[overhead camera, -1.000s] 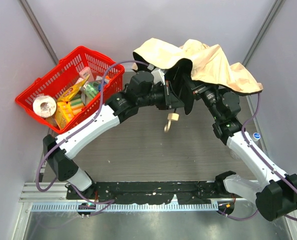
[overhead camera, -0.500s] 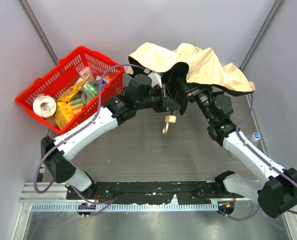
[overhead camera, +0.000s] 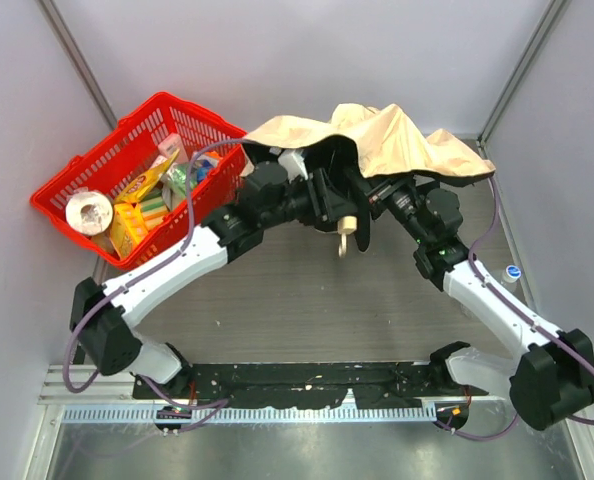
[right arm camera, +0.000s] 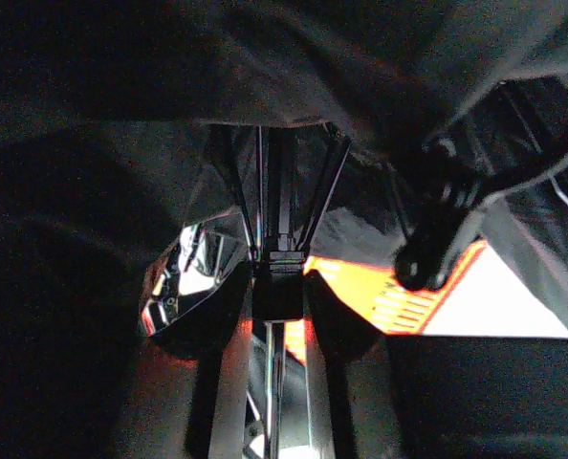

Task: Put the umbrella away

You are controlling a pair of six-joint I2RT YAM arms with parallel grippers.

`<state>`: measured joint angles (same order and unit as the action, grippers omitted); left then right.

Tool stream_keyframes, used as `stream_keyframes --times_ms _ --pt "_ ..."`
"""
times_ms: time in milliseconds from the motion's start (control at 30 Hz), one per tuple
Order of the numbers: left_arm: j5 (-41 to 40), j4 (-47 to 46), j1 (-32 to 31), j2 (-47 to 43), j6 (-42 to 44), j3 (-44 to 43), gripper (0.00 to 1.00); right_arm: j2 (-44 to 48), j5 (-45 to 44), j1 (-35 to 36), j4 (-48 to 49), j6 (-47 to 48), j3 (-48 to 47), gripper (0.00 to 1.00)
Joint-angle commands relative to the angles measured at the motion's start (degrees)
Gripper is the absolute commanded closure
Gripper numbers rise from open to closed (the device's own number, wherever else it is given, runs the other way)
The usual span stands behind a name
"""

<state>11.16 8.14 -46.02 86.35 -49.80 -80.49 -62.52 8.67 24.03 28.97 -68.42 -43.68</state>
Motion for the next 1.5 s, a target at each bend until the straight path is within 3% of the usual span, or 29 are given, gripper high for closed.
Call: stream_keyframes --times_ms 0,133,267,400,533,633,733,833,1033,1333,1467 --pt "1.9 -9.4 -1.3 -9.1 1.4 11.5 0.38 -2.4 8.8 -4.9 9.9 3.0 -4.8 0.99" --pt "5.0 -8.3 -2.3 -21.1 5.7 24.3 0.3 -4.7 14.5 -6.5 16.7 12.8 -5.1 0.99" --pt "5.3 6.3 -2.4 -35.6 15.4 27.1 0.34 -5.1 22.2 -7.2 22.4 24.3 -4.0 0.99" --pt "3.4 20.5 -2.3 -41.4 23.5 18.3 0.2 -4.5 32.9 -7.9 27.8 32.5 -2.9 0.99" --pt "-2.3 23.6 -2.1 -37.1 22.8 3.6 0.13 -2.9 40.2 -8.0 33.3 41.2 1.3 0.99" --pt "-13.3 26.0 -1.5 -32.0 21.2 -6.9 0.12 -0.4 42.0 -7.9 32.7 44.2 4.0 0.99" --pt "-15.0 19.1 0.9 -29.7 18.1 -7.4 0.0 2.1 42.7 -7.9 33.5 42.2 5.7 0.99" --pt "-12.5 9.4 2.1 -27.1 16.4 -3.8 0.0 3.7 42.3 -7.9 31.5 39.3 5.4 0.99" --pt "-15.8 7.0 2.4 -24.5 8.2 -1.1 0.0 6.5 40.6 -7.7 31.3 35.7 6.2 0.99" --pt "2.1 -17.6 2.7 -26.6 3.3 13.8 0.0 8.2 38.8 -7.9 27.9 35.1 6.2 0.99" --pt "1.2 -22.6 2.6 -32.1 4.8 21.1 0.0 5.8 40.2 -7.9 27.4 32.4 4.5 0.99"
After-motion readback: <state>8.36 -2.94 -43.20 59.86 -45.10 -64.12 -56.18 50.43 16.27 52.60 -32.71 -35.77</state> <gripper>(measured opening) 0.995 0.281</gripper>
